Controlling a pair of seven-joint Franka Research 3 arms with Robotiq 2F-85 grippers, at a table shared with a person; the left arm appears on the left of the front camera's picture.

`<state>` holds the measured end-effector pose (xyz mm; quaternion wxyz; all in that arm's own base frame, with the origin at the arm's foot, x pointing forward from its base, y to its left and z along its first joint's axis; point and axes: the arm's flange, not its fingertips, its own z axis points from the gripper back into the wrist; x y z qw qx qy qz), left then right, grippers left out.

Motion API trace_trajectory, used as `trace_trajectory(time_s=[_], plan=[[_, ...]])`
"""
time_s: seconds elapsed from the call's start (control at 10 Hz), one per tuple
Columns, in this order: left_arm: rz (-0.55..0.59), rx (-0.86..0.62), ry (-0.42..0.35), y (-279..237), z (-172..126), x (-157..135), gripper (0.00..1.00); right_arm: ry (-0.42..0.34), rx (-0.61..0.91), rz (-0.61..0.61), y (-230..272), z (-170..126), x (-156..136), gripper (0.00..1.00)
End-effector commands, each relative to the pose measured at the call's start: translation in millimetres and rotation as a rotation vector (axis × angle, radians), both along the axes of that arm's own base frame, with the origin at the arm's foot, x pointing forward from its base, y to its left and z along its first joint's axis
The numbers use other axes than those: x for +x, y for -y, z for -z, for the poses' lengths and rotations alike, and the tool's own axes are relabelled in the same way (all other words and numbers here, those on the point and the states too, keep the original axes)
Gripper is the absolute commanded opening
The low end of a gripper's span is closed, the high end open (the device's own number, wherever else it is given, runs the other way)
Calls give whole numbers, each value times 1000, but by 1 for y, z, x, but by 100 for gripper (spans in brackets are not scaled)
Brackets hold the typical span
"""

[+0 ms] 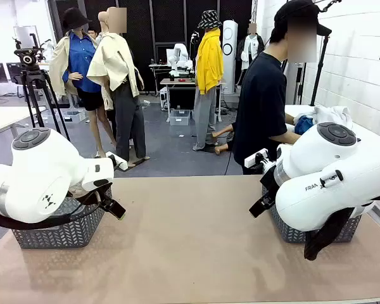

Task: Sort the tops and bottoms.
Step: Lift clothes from the center of the table with your left hand.

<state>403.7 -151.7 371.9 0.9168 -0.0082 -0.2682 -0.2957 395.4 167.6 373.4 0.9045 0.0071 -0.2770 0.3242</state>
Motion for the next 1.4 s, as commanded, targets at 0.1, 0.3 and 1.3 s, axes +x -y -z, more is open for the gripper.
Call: trace_trajectory(time_s=[0.1,0.3,1.3], plan=[[0,0,0,0,0,0,100,0,0,0,0,0,0,100],[0,0,0,0,0,0,100,0,0,0,0,0,0,100],[65,-11,219,13,-90,12,100,138,20,27,1,-69,20,100]])
